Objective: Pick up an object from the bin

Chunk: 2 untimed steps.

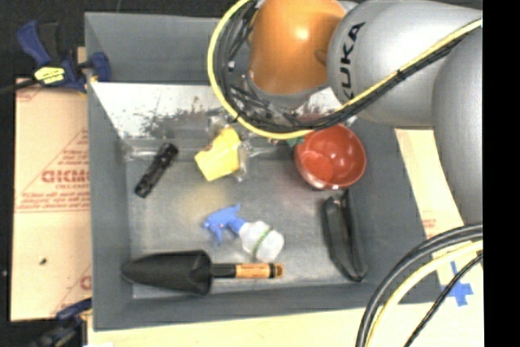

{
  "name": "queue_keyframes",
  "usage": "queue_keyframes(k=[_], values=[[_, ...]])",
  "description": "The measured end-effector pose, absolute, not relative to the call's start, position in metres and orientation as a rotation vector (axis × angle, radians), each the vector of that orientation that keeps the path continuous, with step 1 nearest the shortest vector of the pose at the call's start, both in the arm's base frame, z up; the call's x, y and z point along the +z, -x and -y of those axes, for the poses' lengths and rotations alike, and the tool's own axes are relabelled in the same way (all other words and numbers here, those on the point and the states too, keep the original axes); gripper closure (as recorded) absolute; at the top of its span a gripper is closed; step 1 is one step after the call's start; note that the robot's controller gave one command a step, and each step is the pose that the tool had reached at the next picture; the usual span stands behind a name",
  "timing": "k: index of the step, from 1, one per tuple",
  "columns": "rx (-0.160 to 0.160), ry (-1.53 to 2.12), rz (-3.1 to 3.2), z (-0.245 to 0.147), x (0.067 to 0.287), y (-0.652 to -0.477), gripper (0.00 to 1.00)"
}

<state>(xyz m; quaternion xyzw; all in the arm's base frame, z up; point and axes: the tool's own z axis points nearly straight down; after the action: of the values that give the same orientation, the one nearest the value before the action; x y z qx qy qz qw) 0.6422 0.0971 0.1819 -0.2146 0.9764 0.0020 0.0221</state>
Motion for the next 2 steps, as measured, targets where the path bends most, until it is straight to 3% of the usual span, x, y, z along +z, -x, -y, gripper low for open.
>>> queue_keyframes(k=[1,2], values=[[0.008,0.662,-3.028,-0.097,0.181,-0.642,1.00],[0.005,0.689,-3.015,-0.090,0.231,-0.642,1.00]])
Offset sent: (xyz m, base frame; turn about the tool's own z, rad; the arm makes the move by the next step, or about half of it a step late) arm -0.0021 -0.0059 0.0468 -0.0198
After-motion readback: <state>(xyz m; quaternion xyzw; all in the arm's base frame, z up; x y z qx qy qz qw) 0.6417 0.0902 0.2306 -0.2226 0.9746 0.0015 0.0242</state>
